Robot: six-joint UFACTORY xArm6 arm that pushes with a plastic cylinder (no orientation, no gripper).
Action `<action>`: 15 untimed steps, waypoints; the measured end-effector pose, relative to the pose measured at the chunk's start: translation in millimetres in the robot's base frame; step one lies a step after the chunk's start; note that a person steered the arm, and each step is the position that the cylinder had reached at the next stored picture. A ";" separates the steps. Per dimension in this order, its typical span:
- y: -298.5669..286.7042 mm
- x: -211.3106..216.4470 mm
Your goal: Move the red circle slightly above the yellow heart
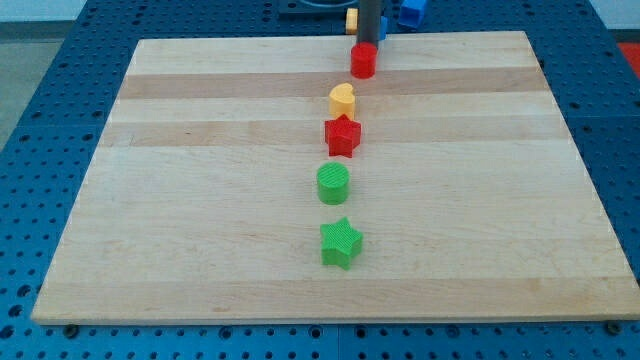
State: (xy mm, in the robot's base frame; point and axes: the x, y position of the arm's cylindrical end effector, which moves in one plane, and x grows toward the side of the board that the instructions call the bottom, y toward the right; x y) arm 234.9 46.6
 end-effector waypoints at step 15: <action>-74.0 59.8</action>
State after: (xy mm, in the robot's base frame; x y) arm 294.7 -27.4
